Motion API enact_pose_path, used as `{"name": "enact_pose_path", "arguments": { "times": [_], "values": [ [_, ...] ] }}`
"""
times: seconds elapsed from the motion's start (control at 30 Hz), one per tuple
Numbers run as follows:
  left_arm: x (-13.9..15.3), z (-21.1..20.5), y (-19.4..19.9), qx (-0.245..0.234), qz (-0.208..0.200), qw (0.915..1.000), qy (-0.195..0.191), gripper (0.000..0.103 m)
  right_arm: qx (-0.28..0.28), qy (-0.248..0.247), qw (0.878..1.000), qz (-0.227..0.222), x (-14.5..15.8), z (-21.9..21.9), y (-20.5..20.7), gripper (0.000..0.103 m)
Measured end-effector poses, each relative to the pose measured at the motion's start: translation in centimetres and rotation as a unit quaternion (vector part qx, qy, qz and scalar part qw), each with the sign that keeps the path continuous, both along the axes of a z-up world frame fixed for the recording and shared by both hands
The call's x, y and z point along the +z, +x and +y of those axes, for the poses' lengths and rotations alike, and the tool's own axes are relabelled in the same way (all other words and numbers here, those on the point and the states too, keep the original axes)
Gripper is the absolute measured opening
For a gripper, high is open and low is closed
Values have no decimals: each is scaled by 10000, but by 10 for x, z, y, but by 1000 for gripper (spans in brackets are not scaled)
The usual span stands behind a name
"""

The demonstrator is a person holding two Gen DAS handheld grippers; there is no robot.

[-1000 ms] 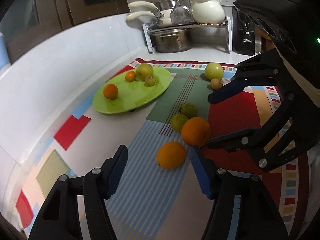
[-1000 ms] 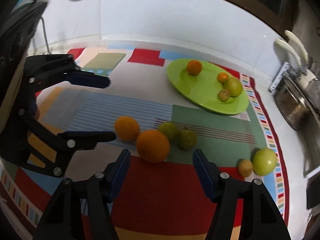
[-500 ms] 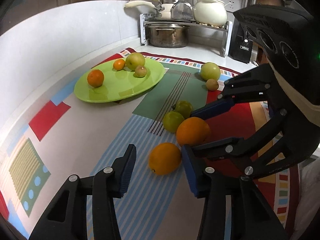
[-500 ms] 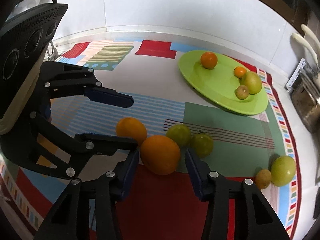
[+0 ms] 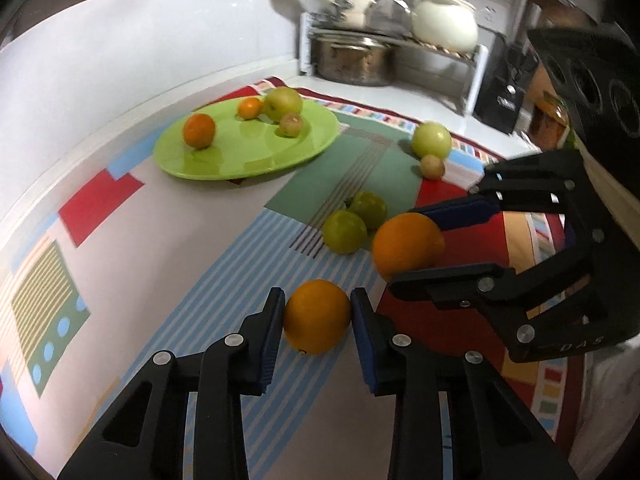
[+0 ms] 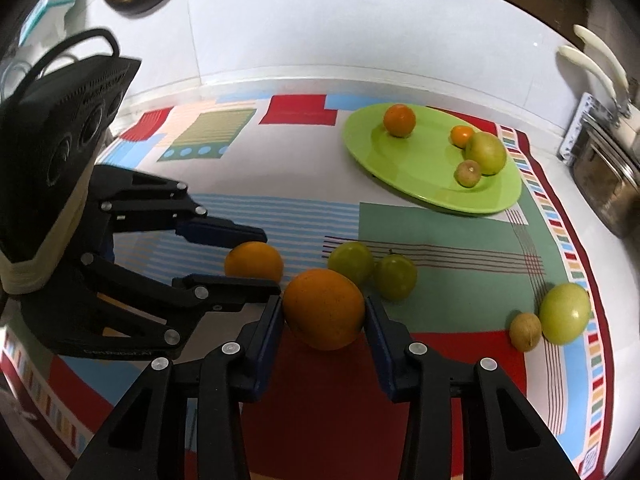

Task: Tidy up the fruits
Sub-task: 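Grasp an orange with the left tool while the right tool grasps another orange, then carry both oranges over the green plate and open both tools to release them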

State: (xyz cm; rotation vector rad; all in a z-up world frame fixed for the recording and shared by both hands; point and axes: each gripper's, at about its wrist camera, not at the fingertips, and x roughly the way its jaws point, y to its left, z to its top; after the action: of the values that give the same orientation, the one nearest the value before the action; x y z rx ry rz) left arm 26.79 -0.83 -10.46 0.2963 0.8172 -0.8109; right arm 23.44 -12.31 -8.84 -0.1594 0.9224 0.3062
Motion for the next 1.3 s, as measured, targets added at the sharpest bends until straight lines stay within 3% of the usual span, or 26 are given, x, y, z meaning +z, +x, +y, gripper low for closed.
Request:
{"name": "enact_pose_path", "arguments": {
  "times": [0.37, 0.67, 1.07, 1.3],
  "values": [
    [38, 8, -20, 986, -152, 9941, -433, 34, -319, 350, 9980, -422, 28, -18, -17, 42],
    [66, 0, -22, 1413, -526, 9870, -563, 34, -490, 528, 9941, -817, 53, -39, -16, 42],
    [95, -18, 12, 1731, -876, 9782, -741, 34, -457, 673, 9903, -1129, 83, -62, 26, 42],
    [103, -27, 45, 1830, -878, 9759, -805, 34, -393, 721, 9899, -1154, 93, -70, 60, 42]
  ]
}}
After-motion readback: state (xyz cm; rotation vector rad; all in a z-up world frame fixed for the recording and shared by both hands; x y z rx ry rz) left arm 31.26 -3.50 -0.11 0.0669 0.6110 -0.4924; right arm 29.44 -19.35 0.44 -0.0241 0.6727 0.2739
